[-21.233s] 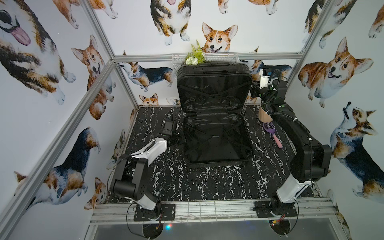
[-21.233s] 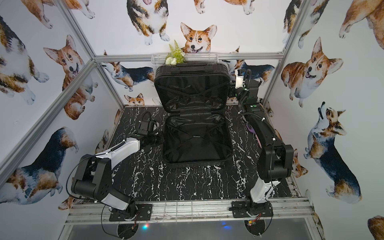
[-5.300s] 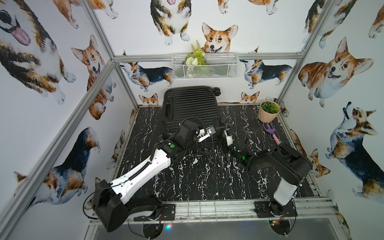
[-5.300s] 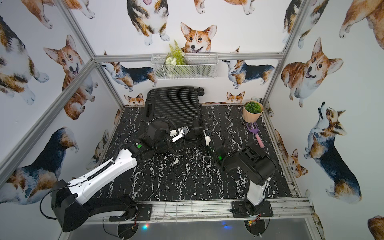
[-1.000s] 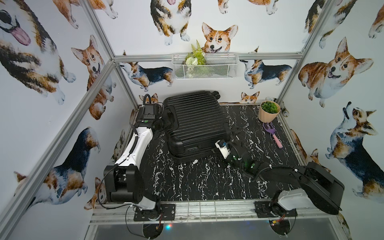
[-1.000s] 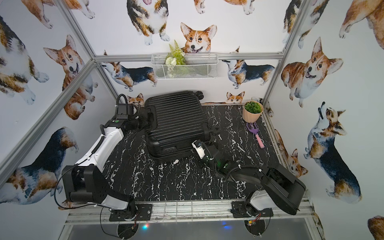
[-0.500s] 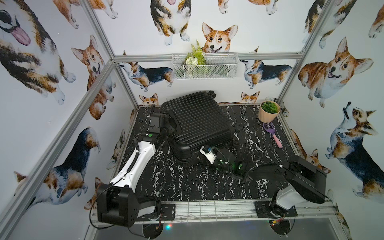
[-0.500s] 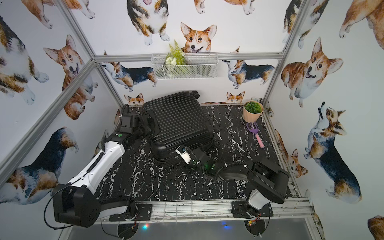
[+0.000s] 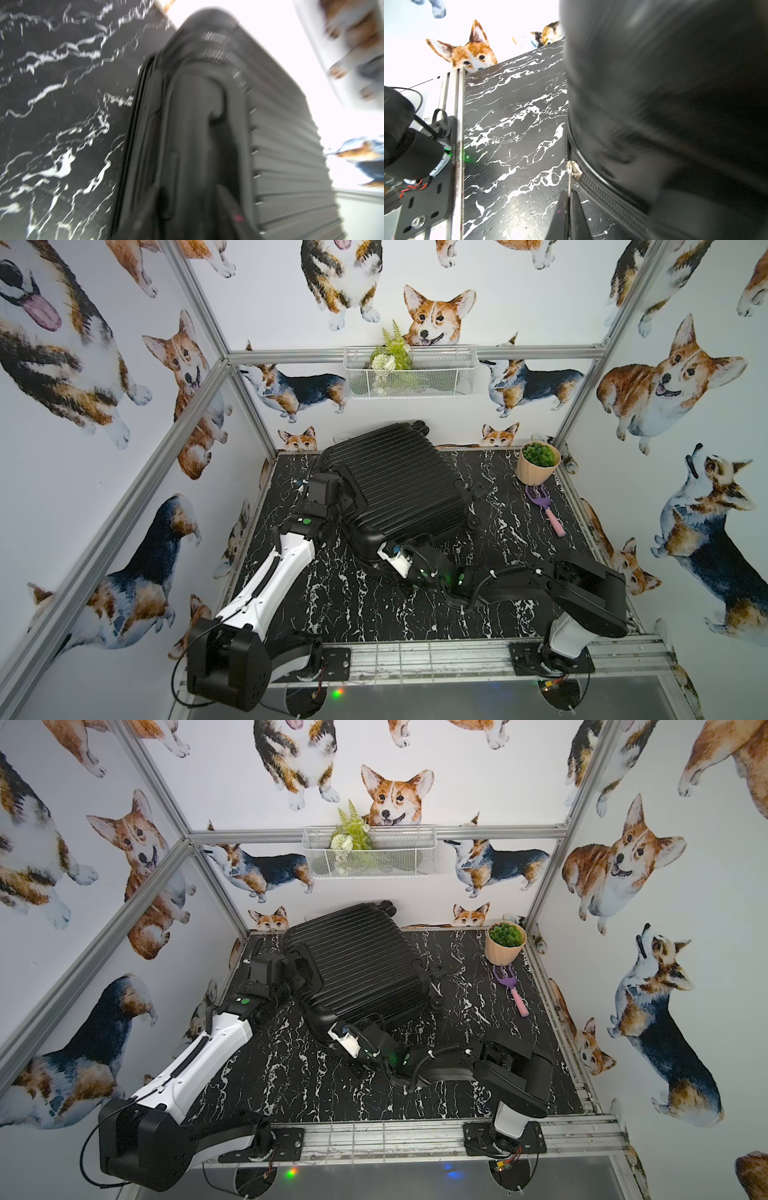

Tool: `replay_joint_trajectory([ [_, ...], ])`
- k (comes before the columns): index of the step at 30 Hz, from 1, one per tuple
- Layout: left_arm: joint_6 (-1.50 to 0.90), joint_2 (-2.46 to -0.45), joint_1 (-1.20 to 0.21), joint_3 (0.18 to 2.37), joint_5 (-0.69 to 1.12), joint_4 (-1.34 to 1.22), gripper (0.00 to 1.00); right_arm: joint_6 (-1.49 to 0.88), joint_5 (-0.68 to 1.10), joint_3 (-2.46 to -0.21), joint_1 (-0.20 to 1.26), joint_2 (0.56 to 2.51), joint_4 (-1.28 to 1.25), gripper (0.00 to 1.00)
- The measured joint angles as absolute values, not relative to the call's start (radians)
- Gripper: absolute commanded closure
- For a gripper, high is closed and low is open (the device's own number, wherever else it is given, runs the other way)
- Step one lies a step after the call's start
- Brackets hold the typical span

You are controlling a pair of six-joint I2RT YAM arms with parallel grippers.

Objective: Close the suitcase zippers
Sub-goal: Place the suitcase at the center of the board, then adjust the suitcase at the center of the board.

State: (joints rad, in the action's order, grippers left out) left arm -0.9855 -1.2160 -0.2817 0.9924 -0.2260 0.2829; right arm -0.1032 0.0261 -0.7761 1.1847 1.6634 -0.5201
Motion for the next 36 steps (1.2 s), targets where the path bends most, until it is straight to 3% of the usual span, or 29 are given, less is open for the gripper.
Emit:
replay_joint_trajectory([
  [3, -0.924, -1.184, -0.282, 1.007, -0.269, 0.263, 0.07, -0.104, 0.005, -0.733, 1.177, 1.632, -0.535, 1.00],
  [8, -0.628, -1.173, -0.282, 1.047, -0.257, 0.260, 0.07, -0.125, 0.010, -0.634, 1.127, 1.561, -0.577, 1.00],
  [12, -0.313, -1.211, -0.282, 1.120, -0.168, 0.285, 0.12, -0.152, 0.014, -0.564, 1.068, 1.502, -0.595, 1.00],
  [22, 0.588, -1.312, -0.279, 1.266, 0.181, 0.625, 0.08, -0.213, -0.007, -0.472, 0.875, 1.320, -0.487, 1.00],
  [27, 0.945, -1.386, -0.242, 1.364, 0.315, 0.809, 0.11, -0.221, -0.024, -0.464, 0.821, 1.264, -0.422, 1.00],
  [36, 1.239, -1.591, -0.221, 1.572, 0.395, 0.977, 0.13, -0.241, -0.025, -0.459, 0.817, 1.259, -0.408, 1.00],
])
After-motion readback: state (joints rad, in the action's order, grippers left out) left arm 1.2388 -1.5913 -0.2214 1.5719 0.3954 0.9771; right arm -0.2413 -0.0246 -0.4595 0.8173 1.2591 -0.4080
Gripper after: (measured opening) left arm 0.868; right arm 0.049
